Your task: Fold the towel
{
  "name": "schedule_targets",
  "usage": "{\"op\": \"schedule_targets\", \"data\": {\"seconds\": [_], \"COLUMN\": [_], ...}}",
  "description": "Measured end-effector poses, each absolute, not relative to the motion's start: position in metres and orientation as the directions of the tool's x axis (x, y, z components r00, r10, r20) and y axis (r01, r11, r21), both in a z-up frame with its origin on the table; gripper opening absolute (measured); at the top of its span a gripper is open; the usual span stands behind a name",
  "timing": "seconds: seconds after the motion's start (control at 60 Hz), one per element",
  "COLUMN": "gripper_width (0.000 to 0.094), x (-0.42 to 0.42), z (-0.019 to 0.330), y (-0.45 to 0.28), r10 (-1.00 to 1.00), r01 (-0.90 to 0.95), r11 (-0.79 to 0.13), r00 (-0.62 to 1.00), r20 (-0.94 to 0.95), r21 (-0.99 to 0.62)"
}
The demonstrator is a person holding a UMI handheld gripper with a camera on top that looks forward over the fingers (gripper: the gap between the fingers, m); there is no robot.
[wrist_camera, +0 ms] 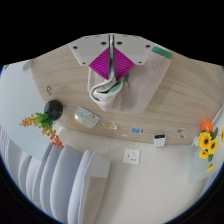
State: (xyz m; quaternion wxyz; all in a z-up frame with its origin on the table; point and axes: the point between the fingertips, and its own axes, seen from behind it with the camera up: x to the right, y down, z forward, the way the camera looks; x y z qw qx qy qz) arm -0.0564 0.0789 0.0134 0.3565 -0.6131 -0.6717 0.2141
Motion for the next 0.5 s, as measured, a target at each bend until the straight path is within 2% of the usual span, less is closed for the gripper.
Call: {"op": "schedule_targets", "data": {"seconds": [0.1,0.15,0.167,0.25,0.283,0.333,0.5], "gripper_width": [0.0104,0.0197,0.0261,0.0856,0.0806,0.0852,0.085], "x": [-0.057,-0.055,-0.054,-0.048,-0.044,-0.031,0.035], "z": [0.017,0.018,0.02,0.043,0.056,0.076,0.158], "y": [0.08,0.081,0.082,0.1,0.101,0.097,0.083], "r10": [0.974,0.974,0.972,0.955,0.955,0.964,0.975], "r01": [0.66,0.66,0.66,0.65,0.643,0.639,0.648], "r11": [0.165,0.16,0.162,0.176,0.169,0.141,0.123], "r00": [0.01,0.017,0.02,0.07,0.081,0.085,0.063], "r20": [0.228,0.228,0.233,0.288,0.286,0.252,0.214], "r21": [-0.733,-0.734,-0.733,-0.74,-0.747,-0.756,-0.751]}}
